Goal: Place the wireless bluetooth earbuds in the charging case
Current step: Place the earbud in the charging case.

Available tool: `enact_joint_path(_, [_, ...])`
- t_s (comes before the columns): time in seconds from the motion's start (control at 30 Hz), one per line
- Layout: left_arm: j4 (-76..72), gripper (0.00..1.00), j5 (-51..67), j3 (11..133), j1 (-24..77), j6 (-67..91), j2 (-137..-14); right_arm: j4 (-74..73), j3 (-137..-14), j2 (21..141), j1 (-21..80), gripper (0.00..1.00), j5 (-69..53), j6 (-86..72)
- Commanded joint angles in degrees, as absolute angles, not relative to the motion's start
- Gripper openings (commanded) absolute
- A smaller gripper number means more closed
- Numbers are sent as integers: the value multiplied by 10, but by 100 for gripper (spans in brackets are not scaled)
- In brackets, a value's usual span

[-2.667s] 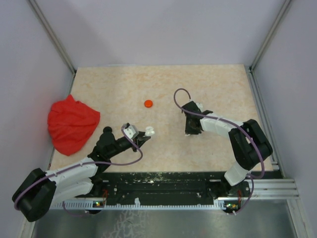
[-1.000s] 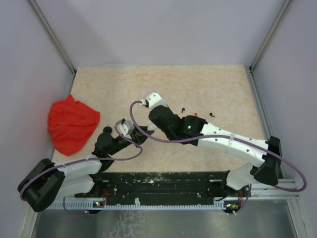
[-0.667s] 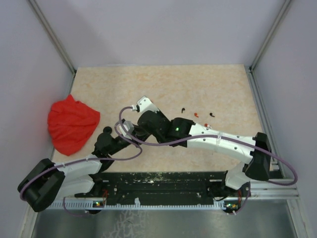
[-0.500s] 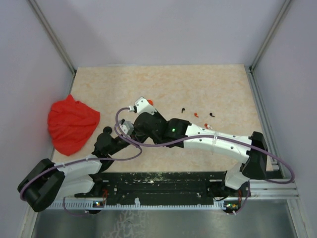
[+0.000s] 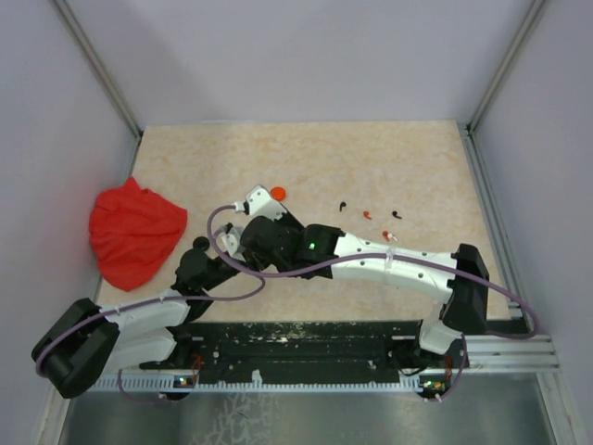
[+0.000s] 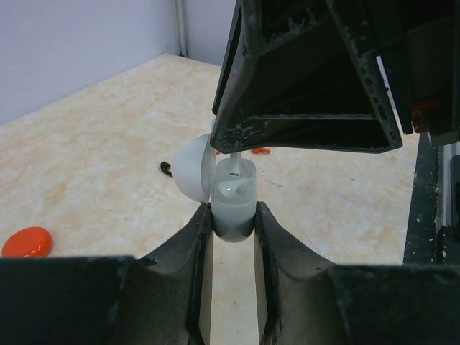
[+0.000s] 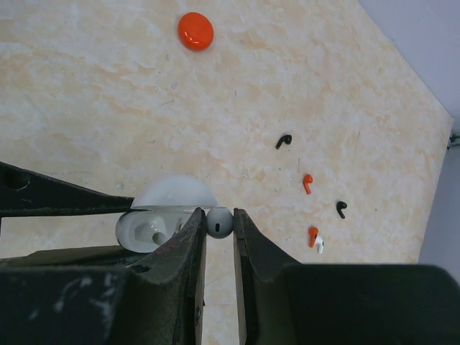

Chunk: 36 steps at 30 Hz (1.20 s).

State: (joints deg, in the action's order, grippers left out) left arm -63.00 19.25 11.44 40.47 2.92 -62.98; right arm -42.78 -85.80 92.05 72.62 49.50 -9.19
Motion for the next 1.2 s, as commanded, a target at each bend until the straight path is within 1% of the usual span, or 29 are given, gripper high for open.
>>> enact_joint_path(0.0, [-659,1,171,118,406,24,-621,-432,-894,930,741,9,499,-104])
enact_joint_path(0.23, [-661,1,156,115,406,23,-625,-425,-896,928,747,12,483,-101])
enact_joint_path(0.6, [-663,1,156,113,406,31,-621,-423,-894,934,751,15,483,-83])
enact_joint_path(0.83, [-677,1,149,107,410,12,-626,-466,-932,977,752,15,499,-102])
enact_joint_path(1.0, [-673,1,135,110,412,14,-628,-453,-922,972,756,15,504,-86])
enact_joint_path(1.17, [-677,1,132,108,412,18,-631,-432,-912,960,758,18,478,-71])
